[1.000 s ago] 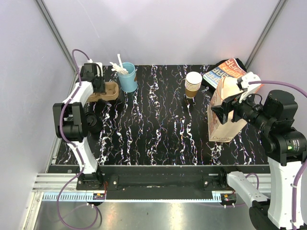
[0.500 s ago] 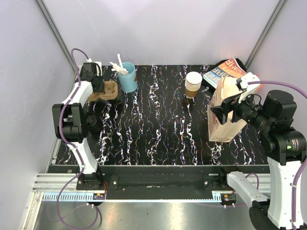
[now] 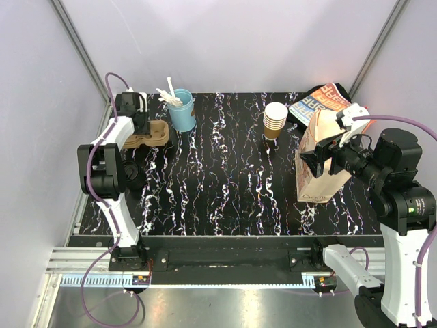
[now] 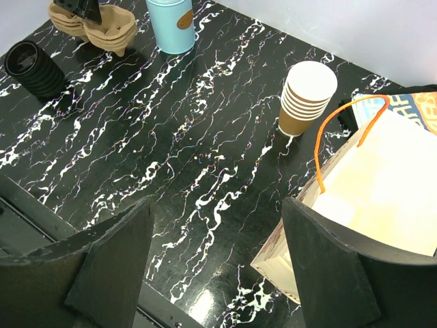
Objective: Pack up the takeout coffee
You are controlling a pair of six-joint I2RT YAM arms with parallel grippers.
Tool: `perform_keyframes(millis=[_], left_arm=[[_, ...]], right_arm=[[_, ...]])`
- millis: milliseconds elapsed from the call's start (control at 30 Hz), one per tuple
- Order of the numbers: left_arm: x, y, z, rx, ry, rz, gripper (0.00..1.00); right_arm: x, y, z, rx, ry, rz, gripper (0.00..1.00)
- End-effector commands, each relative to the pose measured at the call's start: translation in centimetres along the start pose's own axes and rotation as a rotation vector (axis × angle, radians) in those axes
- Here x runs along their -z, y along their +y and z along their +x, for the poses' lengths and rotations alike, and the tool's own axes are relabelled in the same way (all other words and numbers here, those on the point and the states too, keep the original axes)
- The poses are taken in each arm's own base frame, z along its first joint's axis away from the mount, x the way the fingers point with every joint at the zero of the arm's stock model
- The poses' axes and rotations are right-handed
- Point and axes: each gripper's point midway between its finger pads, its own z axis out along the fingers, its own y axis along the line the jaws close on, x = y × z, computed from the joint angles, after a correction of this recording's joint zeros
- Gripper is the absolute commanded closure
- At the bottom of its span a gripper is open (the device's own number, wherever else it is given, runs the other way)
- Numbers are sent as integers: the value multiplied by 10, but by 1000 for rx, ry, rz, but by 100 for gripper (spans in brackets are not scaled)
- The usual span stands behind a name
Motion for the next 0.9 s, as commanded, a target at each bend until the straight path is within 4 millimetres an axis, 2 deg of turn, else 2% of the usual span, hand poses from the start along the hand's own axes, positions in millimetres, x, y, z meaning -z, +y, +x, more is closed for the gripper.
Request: perform_keyframes(millis=[0, 267, 500, 667, 867], left_arm=[[3, 3, -26, 1, -82, -15, 55], [2, 3, -28, 1, -84, -12, 51], [5, 4, -30, 6, -91, -17, 58], [20, 6, -47, 5, -140, -28, 67], [44, 12, -64, 8, -189, -41, 68]], right_arm=[[0, 3, -4, -6, -18, -16, 19], [0, 4, -3, -6, -20, -19, 20], [0, 4, -4, -6, -21, -20, 20], [0, 4, -4, -7, -21, -22, 20], [1, 4, -5, -5, -23, -19, 20]])
